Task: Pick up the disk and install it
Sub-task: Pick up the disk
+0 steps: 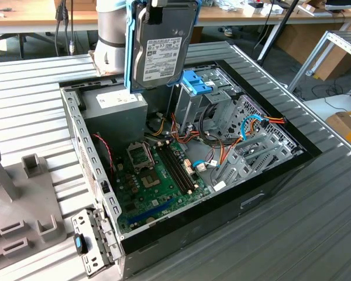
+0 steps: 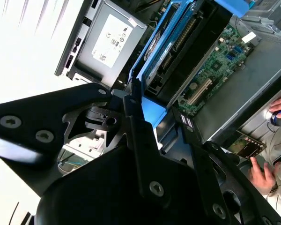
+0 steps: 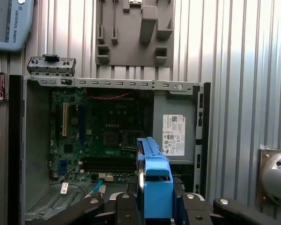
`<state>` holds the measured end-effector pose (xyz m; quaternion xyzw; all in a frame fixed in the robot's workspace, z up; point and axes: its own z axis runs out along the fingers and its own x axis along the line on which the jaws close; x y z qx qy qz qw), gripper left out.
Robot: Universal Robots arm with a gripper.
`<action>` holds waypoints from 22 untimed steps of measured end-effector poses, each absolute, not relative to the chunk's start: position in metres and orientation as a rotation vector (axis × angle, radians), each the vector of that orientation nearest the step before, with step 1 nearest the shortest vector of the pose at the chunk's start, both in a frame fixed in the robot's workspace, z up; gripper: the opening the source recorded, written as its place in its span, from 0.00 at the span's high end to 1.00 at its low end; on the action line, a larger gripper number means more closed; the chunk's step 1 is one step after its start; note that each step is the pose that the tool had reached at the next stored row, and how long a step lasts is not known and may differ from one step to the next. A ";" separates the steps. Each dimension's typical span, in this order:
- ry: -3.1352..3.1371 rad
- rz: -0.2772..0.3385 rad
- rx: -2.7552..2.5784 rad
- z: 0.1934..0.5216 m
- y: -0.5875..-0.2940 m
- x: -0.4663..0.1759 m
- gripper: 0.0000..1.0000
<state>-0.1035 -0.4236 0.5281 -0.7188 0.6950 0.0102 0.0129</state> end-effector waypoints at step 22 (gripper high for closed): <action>2.166 0.032 -2.240 0.528 -0.444 -0.098 0.63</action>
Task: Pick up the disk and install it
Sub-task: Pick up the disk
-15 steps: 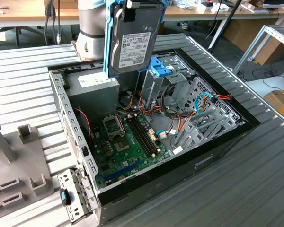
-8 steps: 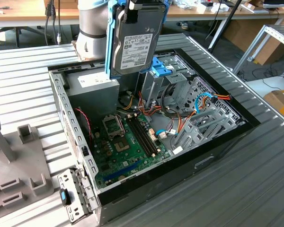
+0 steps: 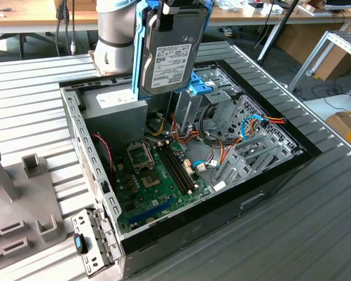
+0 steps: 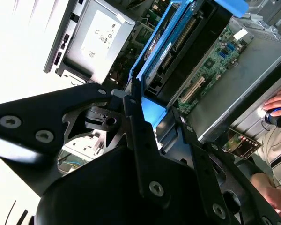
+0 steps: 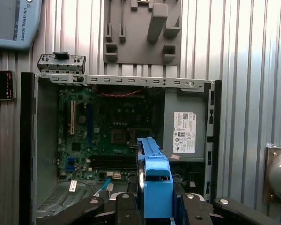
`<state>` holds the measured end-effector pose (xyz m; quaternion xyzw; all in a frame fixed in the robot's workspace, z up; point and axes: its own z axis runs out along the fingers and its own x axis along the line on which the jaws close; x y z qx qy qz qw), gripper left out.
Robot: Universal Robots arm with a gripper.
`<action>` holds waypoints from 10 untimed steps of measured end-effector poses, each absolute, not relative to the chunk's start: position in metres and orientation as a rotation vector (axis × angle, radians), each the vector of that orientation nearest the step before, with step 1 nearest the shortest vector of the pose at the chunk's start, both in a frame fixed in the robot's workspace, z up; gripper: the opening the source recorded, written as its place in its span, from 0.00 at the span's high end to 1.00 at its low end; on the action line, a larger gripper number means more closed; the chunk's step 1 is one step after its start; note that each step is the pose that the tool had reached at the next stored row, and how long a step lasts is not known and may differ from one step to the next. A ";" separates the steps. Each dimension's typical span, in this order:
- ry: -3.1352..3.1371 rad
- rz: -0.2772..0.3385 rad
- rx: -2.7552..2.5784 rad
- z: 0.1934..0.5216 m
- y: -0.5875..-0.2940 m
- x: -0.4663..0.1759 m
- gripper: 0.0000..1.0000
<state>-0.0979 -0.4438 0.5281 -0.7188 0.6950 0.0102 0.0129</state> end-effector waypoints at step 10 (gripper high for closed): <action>2.166 0.032 -2.240 0.528 -0.452 -0.095 0.63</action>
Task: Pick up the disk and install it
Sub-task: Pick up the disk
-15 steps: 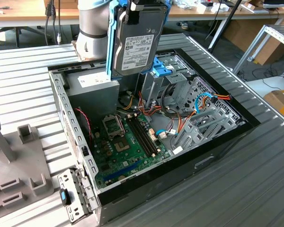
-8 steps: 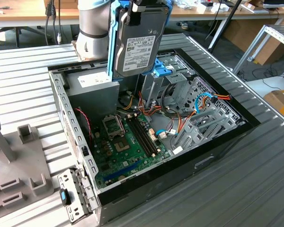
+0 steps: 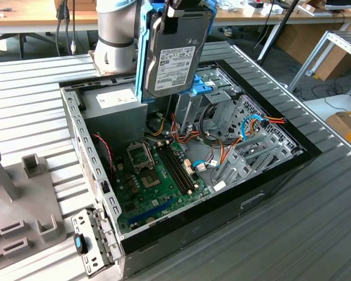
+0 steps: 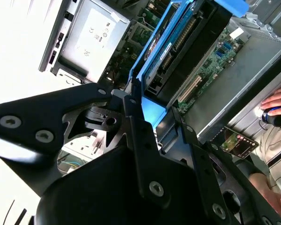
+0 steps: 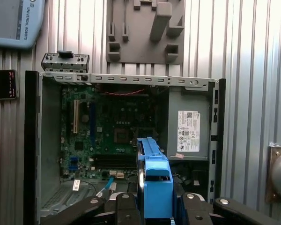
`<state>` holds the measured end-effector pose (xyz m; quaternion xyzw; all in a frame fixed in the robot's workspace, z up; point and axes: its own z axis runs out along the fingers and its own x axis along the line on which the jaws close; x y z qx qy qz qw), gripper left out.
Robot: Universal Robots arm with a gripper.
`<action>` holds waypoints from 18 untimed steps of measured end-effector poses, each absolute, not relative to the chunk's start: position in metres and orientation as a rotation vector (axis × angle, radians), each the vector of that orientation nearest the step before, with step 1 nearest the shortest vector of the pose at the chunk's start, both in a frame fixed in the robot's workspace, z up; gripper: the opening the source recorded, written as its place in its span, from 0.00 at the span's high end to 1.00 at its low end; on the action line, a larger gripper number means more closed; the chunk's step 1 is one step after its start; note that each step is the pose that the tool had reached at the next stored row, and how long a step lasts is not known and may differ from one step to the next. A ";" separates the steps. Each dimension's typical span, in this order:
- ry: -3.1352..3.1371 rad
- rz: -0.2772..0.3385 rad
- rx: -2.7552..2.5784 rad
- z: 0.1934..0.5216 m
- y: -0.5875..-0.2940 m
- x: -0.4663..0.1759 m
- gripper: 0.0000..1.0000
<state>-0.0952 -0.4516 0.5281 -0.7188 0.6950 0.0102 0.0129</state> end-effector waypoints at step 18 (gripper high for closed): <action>2.166 0.032 -2.240 0.528 -0.464 -0.091 0.63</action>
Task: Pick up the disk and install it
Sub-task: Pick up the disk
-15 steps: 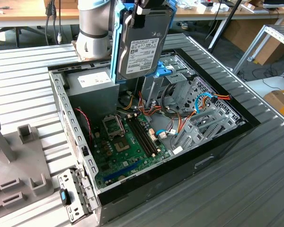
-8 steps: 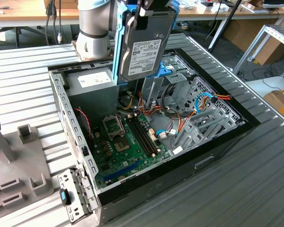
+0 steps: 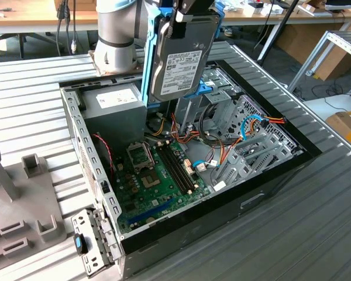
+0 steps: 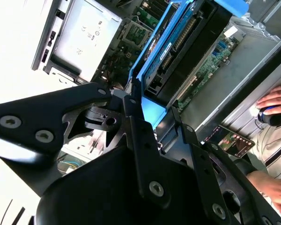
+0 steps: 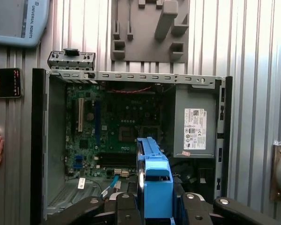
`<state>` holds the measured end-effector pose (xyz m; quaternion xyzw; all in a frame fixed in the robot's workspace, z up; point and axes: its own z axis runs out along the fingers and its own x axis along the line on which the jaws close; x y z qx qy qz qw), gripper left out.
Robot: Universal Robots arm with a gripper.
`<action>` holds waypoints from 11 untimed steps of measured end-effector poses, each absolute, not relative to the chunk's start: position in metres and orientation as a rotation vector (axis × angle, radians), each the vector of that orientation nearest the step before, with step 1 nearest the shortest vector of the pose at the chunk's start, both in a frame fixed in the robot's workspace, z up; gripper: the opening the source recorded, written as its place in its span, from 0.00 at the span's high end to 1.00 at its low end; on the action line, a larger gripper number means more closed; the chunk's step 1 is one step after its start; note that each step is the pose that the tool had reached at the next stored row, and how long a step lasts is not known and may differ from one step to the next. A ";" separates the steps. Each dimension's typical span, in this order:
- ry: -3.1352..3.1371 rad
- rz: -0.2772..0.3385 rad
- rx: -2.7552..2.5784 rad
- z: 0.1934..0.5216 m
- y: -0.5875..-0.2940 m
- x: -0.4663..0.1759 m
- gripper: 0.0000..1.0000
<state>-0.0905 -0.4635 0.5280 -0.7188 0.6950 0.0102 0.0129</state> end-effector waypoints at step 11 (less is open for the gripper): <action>2.166 0.032 -2.240 0.528 -0.469 -0.088 0.63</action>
